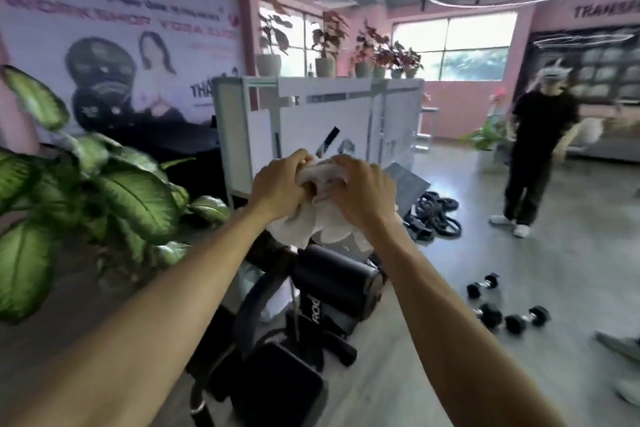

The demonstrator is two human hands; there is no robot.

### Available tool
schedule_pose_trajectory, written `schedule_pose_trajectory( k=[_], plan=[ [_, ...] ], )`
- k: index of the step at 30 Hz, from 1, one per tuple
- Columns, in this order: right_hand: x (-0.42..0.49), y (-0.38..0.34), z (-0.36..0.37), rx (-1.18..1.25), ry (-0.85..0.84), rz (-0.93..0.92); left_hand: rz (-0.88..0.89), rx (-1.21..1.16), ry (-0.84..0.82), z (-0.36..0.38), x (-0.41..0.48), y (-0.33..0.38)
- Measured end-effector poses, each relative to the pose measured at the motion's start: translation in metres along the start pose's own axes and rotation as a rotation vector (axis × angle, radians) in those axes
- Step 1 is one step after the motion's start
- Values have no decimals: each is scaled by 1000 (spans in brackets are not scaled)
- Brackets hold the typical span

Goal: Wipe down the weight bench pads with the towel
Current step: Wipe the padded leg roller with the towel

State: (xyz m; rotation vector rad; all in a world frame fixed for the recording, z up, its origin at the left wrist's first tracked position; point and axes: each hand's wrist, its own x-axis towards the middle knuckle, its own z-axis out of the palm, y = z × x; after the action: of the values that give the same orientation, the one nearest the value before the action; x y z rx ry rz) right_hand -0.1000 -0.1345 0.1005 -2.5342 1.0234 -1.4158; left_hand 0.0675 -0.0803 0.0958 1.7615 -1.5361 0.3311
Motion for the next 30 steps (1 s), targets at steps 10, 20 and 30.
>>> schedule_pose_trajectory(
  k=[10, 20, 30],
  plan=[
    [-27, 79, 103, -140, 79, 120, 62, -152, -182, 117, 18, -53],
    [-96, 87, 171, -360, -149, 205, 102, -30, -607, 175, -37, -131],
    [-79, 74, 141, -370, -226, 329, 162, -54, -766, 154, -16, -141]
  ],
)
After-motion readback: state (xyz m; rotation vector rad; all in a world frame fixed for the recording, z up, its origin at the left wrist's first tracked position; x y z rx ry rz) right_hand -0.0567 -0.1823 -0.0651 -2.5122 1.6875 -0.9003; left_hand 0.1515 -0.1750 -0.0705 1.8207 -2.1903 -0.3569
